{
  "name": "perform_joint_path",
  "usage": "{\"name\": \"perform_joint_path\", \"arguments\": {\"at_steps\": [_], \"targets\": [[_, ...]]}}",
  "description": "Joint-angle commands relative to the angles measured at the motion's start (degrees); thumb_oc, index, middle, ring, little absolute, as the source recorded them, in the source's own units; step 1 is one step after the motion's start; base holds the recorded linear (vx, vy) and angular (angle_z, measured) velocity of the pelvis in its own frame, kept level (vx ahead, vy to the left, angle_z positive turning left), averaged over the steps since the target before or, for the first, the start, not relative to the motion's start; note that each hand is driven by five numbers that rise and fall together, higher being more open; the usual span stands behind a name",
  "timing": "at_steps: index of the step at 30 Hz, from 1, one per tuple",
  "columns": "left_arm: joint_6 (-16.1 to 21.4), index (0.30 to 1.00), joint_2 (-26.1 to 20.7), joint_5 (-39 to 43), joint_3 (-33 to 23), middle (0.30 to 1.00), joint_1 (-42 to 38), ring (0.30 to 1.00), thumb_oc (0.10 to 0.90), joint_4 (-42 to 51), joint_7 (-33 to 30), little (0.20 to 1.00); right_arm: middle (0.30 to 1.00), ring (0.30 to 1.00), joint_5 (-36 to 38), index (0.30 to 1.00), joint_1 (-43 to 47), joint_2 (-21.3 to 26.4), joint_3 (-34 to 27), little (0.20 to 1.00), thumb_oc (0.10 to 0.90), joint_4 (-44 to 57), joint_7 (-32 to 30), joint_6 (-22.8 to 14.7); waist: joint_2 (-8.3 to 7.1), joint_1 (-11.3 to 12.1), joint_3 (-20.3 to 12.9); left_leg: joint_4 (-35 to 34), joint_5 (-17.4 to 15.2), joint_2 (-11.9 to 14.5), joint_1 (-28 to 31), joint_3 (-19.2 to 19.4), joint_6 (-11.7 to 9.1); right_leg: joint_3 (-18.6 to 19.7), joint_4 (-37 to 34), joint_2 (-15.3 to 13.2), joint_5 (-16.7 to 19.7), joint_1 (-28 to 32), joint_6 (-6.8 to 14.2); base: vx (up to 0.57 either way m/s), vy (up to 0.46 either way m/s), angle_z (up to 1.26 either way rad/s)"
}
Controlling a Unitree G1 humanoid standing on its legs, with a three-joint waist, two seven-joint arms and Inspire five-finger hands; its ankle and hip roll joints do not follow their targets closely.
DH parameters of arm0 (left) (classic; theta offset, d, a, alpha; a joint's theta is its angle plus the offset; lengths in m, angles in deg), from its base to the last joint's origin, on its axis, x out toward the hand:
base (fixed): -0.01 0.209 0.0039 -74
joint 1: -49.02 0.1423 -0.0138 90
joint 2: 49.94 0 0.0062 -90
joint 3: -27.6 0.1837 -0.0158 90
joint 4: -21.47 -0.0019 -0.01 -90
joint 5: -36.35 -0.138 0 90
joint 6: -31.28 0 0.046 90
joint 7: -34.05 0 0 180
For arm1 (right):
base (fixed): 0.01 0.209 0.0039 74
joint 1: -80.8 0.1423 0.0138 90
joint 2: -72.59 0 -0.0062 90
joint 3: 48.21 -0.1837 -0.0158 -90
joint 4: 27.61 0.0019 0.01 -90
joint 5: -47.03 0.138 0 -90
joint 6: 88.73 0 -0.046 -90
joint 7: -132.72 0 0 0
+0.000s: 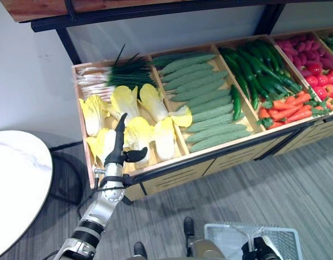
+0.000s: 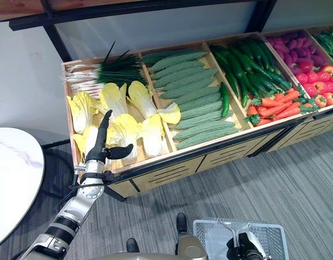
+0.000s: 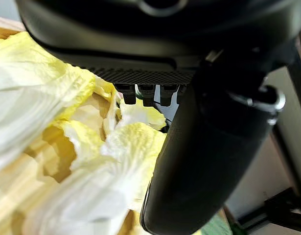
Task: Get the vegetables into the basket
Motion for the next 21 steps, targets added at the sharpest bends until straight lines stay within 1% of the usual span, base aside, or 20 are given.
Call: {"name": "perform_joint_path", "arguments": {"at_steps": [1, 3, 5, 6, 7, 14, 15, 16, 18, 19, 21], "targets": [[1.49, 1.0, -2.12, -3.74, -1.97, 1.0, -9.55, 1.0, 0.9, 0.15, -4.49, 1.0, 0.3, 0.3, 0.96, 0.3, 1.33, 1.78, 3.46, 0.3, 0.4, 0.2, -2.4, -1.47, -3.17, 0.27, -0.7, 0.01, -1.46, 3.2, 0.21, -3.89, -3.02, 1.31, 0.28, -3.94, -2.19, 2.24, 5.46, 0.0, -0.017, -0.05], [0.85, 1.0, -2.25, -4.55, -1.83, 1.0, -9.84, 1.0, 0.9, -1.07, -4.91, 1.0, 0.3, 0.3, 1.07, 0.3, 1.3, 1.76, 3.6, 0.3, 0.4, 0.66, -2.43, -1.55, -3.13, 0.06, -0.65, 0.01, -1.4, 3.29, 0.19, -3.74, -3.05, 1.45, 0.28, -3.84, -2.14, 2.13, 5.41, 0.0, -0.017, -0.05], [-1.67, 1.0, -2.13, -7.08, -0.91, 1.0, -11.54, 1.0, 0.9, -6.12, -6.73, 1.0, 0.3, 0.3, 1.41, 0.3, 1.75, 1.81, 3.95, 0.3, 0.4, 0.69, -2.67, -1.61, -3.01, -0.39, -0.53, 0.01, -1.29, 3.58, 0.17, -3.23, -3.21, 1.93, 0.28, -3.39, -2.12, 1.64, 5.3, 0.01, -0.039, -0.04], [-1.64, 1.0, -2.1, -7.09, -0.88, 1.0, -11.62, 1.0, 0.9, -6.23, -6.79, 1.0, 0.3, 0.3, 1.42, 0.3, 1.76, 1.82, 3.93, 0.3, 0.4, 0.69, -2.67, -1.61, -3.0, -0.36, -0.52, 0.01, -1.29, 3.6, 0.16, -3.21, -3.22, 1.95, 0.28, -3.38, -2.12, 1.62, 5.29, -0.01, -0.043, -0.1], [-2.65, 1.0, -1.95, -7.42, -0.17, 1.0, -12.51, 1.0, 0.9, -8.61, -6.69, 1.0, 0.3, 0.3, 1.68, 0.3, 1.87, 2.0, 4.11, 0.3, 0.4, 1.03, -2.86, -1.59, -3.01, -0.64, -0.34, 0.01, -1.2, 3.74, 0.1, -2.89, -3.29, 2.31, 0.28, -3.16, -2.04, 1.36, 5.24, -0.01, -0.035, -0.13], [-4.03, 1.0, -1.04, -7.5, 2.45, 1.0, -15.51, 1.0, 0.9, -12.96, -6.1, 1.0, 0.3, 0.3, 2.12, 0.3, 2.83, 2.41, 4.7, 0.3, 0.4, 1.5, -3.3, -1.45, -2.85, -1.28, 0.27, 0.01, -0.69, 4.29, -0.74, -2.27, -3.52, 3.09, 0.28, -2.38, -1.78, -0.19, 5.11, -0.02, -0.033, -0.1], [-4.41, 1.0, 0.1, -6.26, 3.19, 1.0, -16.9, 1.0, 0.9, -14.56, -5.84, 1.0, 0.3, 0.3, 2.32, 0.3, 3.21, 2.41, 5.04, 0.3, 0.4, 1.83, -3.47, -1.4, -2.8, -1.61, 0.38, 0.01, -0.56, 4.5, -1.06, -2.2, -3.61, 3.2, 0.28, -2.18, -1.66, -0.64, 5.05, -0.01, -0.033, -0.13], [-4.36, 1.0, 0.14, -6.23, 3.22, 1.0, -17.01, 1.0, 0.9, -14.68, -5.88, 1.0, 0.3, 0.3, 2.33, 0.3, 3.23, 2.43, 5.01, 0.3, 0.4, 1.84, -3.47, -1.39, -2.77, -1.59, 0.38, 0.01, -0.56, 4.51, -1.11, -2.2, -3.61, 3.2, 0.28, -2.17, -1.65, -0.68, 5.04, -0.01, -0.044, -0.14], [-4.87, 1.0, 2.23, -2.56, 3.39, 1.0, -18.81, 1.0, 0.9, -17.62, -5.62, 1.0, 0.3, 0.3, 2.57, 0.3, 3.52, 2.57, 5.57, 0.3, 0.4, 2.0, -3.64, -1.04, -2.72, -2.02, 0.42, 0.01, -0.25, 4.66, -1.4, -2.1, -3.64, 3.45, 0.28, -1.91, -1.57, -0.99, 4.9, 0.0, -0.029, -0.09], [-4.84, 1.0, 2.26, -2.52, 3.39, 1.0, -18.87, 1.0, 0.9, -17.69, -5.64, 1.0, 0.3, 0.3, 2.57, 0.3, 3.53, 2.59, 5.56, 0.3, 0.4, 2.01, -3.63, -1.03, -2.7, -2.01, 0.42, 0.01, -0.25, 4.67, -1.42, -2.09, -3.65, 3.46, 0.28, -1.9, -1.57, -1.01, 4.9, 0.0, 0.0, 0.0], [-5.27, 1.0, 4.87, 1.39, 2.71, 1.0, -20.19, 1.0, 0.9, -21.07, -6.99, 1.0, 0.3, 0.3, 2.7, 0.3, 3.89, 2.51, 5.98, 0.3, 0.4, 1.96, -3.91, -0.72, -2.56, -2.32, 0.35, 0.01, -0.09, 4.96, -1.36, -1.8, -3.76, 3.77, 0.28, -1.61, -1.6, -1.23, 4.79, 0.0, 0.0, 0.0]]}}
